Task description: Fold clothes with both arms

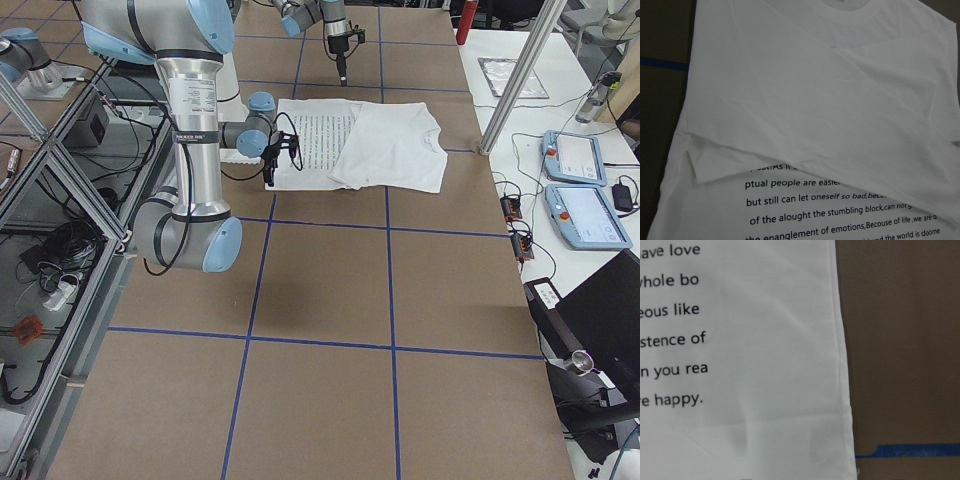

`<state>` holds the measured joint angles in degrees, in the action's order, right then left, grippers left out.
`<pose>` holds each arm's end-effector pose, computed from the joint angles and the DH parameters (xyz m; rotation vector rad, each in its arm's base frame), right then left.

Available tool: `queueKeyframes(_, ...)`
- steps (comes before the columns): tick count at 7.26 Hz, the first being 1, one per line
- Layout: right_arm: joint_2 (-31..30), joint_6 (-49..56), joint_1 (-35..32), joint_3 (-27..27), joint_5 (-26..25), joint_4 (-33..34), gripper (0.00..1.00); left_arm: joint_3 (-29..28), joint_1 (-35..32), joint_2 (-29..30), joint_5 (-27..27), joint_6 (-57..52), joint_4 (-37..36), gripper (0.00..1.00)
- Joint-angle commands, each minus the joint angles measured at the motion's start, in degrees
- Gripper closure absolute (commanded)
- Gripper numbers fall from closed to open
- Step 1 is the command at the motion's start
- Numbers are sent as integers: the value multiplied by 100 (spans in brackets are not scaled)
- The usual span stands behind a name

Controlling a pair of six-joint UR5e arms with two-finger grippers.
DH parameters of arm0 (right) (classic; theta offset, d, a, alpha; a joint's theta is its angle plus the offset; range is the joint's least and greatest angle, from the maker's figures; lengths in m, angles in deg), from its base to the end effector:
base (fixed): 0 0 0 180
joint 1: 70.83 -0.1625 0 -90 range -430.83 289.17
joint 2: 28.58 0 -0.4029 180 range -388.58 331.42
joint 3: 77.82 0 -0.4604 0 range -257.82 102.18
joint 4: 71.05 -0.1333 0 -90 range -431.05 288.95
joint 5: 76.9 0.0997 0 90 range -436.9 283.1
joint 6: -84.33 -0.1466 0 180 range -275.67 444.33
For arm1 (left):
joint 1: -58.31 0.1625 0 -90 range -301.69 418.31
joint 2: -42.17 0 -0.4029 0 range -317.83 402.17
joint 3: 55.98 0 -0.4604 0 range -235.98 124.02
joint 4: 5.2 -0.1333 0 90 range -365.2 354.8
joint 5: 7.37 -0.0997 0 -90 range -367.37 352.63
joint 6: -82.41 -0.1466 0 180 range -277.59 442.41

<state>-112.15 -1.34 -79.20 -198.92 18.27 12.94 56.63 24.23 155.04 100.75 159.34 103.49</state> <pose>-0.5594 -0.2037 0.3196 -0.0013 -0.7642 0.0328 0.4878 -0.4359 0.1764 0.1851 1.1300 -0.1487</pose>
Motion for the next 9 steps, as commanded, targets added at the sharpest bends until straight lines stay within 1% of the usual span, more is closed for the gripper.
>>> queueKeyframes(1,-1,-20,20,164,46,-5,6,-10,7,6,7,-2,11,2)
queueKeyframes(2,-1,-20,20,174,55,-6,10,-19,7,6,16,-2,20,2)
queueKeyframes(4,-1,-20,20,305,63,-49,25,-37,7,50,16,-2,29,2)
queueKeyframes(5,-1,-29,20,280,63,-50,32,-37,7,50,16,-2,29,2)
queueKeyframes(6,-1,-29,11,253,72,-41,37,-54,7,59,16,-2,29,2)
queueKeyframes(7,-1,-37,2,209,194,-49,37,-72,7,68,16,-2,38,2)
queueKeyframes(9,-10,-38,2,227,222,-50,36,-72,7,103,16,6,29,2)
